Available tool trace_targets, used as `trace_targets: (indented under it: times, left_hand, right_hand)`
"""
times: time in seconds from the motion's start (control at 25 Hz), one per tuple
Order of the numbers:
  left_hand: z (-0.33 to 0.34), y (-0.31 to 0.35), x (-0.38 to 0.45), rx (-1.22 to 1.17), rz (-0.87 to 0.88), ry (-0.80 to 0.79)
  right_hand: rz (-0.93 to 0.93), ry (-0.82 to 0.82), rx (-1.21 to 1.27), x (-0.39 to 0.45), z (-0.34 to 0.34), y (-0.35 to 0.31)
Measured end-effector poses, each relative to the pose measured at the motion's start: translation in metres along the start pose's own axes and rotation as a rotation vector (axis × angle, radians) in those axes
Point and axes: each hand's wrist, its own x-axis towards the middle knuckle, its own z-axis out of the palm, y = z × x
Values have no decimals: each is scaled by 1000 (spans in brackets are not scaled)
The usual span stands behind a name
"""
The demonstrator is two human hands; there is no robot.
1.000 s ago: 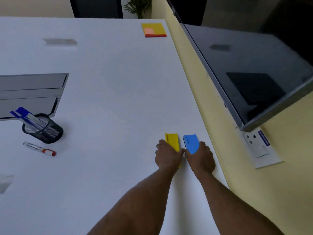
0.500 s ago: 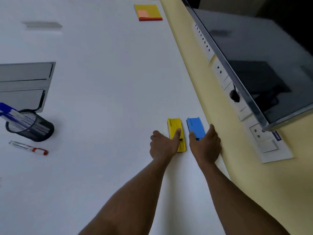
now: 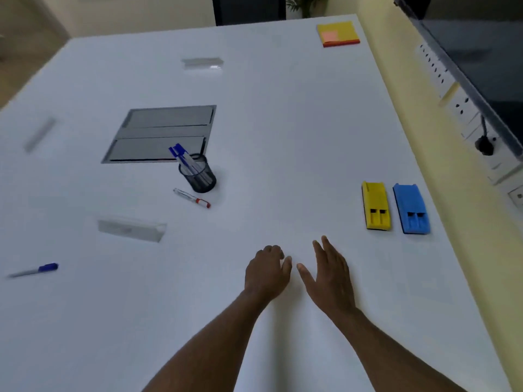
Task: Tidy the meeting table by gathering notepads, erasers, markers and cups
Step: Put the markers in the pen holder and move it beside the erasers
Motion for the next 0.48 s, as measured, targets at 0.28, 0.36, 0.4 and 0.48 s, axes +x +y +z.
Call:
trace_targets:
  times: [0.28,0.36,0.4,0.48]
  left_hand:
    - [-42,-133,-63,22,-242,90]
    - [-59,-171,-70,13,-331,141]
    - [-70,-193,-73,15,-377,170]
    - [-95,-240,-76,30,-466,220]
  right_hand:
    - [-125,-246,56,-37,50,-74]
    - [-157,-285,51,-35,62,-94]
    - [-172,-305,49,-32,67,-107]
    - [-203,-334,41,-19,79,-133]
